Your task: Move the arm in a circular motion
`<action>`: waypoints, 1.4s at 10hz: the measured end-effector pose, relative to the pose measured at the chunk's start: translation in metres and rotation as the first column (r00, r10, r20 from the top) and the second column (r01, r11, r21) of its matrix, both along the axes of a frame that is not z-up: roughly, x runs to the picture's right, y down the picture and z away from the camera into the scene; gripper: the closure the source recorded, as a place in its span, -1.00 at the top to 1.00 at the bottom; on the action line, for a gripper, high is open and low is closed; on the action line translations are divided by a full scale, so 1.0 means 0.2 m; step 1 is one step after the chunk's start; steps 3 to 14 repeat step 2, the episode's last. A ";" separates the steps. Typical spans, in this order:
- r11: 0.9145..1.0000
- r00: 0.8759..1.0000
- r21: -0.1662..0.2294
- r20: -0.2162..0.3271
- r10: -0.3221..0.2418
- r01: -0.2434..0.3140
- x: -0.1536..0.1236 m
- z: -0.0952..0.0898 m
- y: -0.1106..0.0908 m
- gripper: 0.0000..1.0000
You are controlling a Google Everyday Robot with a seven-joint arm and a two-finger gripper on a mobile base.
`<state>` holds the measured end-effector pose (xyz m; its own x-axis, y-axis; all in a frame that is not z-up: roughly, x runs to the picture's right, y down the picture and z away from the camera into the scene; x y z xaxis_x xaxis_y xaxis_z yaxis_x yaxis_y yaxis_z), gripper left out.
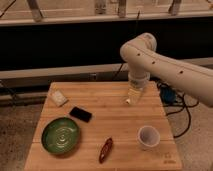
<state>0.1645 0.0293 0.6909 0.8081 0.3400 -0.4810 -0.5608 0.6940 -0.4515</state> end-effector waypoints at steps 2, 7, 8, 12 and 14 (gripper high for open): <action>1.000 0.999 0.005 0.034 -0.013 0.013 -0.10 0.02 -0.02 0.60; 1.000 0.999 0.005 0.034 -0.013 0.013 -0.10 0.02 -0.02 0.60; 1.000 0.999 0.005 0.034 -0.013 0.013 -0.10 0.02 -0.02 0.60; 1.000 0.999 0.005 0.034 -0.013 0.013 -0.10 0.02 -0.02 0.60; 1.000 0.999 0.005 0.034 -0.013 0.013 -0.10 0.02 -0.02 0.60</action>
